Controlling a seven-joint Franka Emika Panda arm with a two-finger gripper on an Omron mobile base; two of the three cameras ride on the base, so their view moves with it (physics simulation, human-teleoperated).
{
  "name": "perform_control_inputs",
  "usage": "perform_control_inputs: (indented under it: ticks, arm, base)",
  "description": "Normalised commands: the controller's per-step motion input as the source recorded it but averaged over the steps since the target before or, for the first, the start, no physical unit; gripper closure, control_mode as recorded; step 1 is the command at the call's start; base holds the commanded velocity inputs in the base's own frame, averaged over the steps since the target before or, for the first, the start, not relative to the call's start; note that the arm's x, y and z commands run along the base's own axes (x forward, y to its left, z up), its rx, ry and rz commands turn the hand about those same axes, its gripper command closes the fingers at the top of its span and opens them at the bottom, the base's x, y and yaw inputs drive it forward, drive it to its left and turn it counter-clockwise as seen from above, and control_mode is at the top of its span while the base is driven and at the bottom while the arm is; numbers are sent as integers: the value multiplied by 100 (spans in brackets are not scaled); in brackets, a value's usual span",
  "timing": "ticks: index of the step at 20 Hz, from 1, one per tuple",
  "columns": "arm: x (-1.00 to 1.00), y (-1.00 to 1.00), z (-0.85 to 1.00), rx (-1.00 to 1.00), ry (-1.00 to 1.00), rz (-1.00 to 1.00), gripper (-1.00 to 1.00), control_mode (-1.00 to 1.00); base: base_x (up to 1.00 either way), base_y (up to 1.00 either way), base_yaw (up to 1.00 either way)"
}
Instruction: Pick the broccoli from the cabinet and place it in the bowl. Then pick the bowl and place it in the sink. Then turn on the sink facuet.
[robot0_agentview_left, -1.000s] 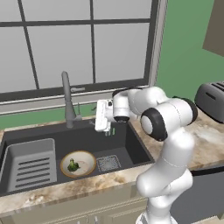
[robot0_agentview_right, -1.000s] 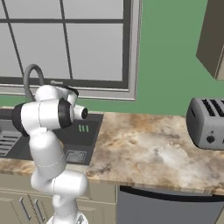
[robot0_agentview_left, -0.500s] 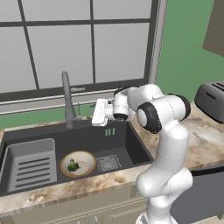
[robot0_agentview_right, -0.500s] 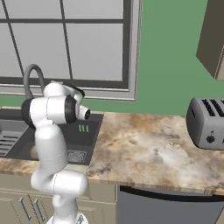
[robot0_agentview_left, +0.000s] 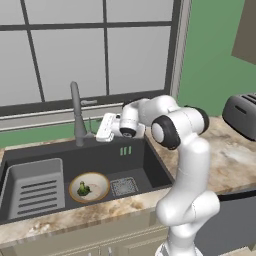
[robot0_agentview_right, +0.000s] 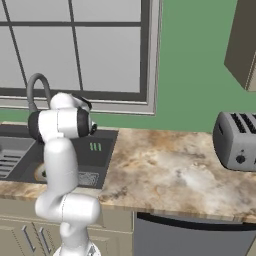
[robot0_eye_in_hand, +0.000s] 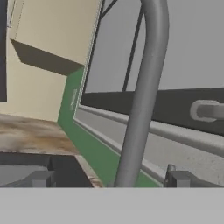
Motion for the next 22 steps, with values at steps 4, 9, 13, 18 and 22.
perform_control_inputs:
  ticks: [4,9,13,18,22]
  arm:
    - [48,2,0,1,5,-13,-100,-100]
    - [50,0,0,0,5,-11,-100,-100]
    - [43,1,-5,0,5,-7,-100,-100]
    - [31,5,-17,0,5,-3,-100,-100]
    - [17,8,-25,0,6,0,-100,-100]
  base:
    - [0,0,0]
    - [0,0,0]
    - [0,0,0]
    - [0,0,0]
    - [0,0,0]
